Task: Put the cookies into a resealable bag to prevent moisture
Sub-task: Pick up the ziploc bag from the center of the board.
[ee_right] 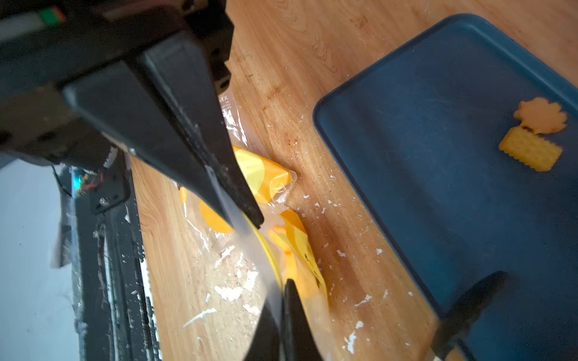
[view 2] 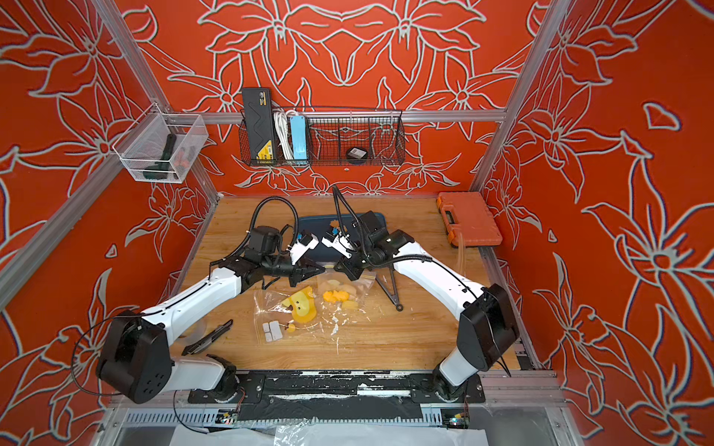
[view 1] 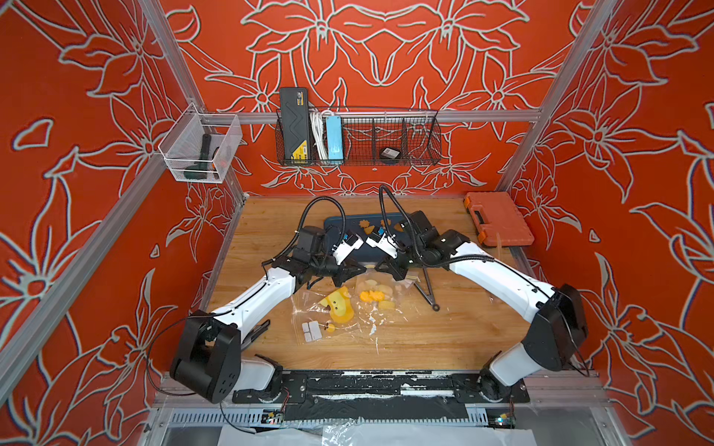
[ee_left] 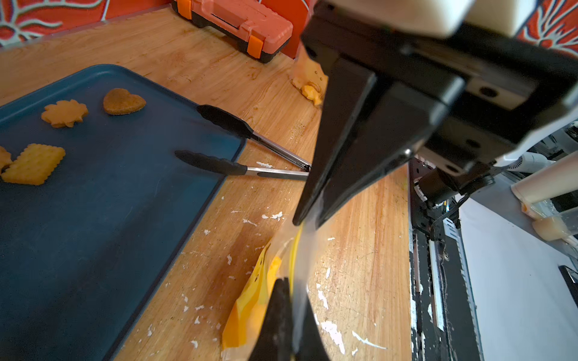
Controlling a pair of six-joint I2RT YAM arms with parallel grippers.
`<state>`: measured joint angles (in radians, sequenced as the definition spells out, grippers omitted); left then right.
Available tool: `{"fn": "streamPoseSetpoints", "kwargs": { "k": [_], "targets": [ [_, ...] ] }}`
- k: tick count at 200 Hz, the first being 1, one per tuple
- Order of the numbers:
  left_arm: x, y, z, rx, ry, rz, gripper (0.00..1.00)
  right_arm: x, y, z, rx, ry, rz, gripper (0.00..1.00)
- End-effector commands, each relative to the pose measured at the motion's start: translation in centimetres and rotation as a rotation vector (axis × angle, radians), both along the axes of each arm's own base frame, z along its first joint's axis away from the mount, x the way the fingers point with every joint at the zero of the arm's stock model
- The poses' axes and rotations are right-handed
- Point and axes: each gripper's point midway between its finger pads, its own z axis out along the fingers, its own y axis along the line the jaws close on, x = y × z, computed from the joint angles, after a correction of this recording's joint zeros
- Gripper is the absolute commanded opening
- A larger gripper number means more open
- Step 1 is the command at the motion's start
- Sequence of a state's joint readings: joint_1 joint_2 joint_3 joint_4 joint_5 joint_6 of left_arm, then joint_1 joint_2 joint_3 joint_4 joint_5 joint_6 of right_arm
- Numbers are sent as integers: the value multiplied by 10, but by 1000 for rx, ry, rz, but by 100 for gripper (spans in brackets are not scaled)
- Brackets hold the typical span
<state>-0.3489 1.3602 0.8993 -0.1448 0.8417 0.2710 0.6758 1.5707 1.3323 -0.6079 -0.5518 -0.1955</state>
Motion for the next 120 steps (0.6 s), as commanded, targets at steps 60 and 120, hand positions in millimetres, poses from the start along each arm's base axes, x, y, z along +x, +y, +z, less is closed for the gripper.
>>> {"fn": "streamPoseSetpoints", "kwargs": {
  "k": [60, 120],
  "targets": [
    [-10, -3, 13, -29, -46, -50, 0, 1, 17, -1, 42, -25, 33, 17],
    [-12, -3, 13, -33, -47, -57, 0, -4, 23, 4, 84, -19, 57, 0]
  ]
}}
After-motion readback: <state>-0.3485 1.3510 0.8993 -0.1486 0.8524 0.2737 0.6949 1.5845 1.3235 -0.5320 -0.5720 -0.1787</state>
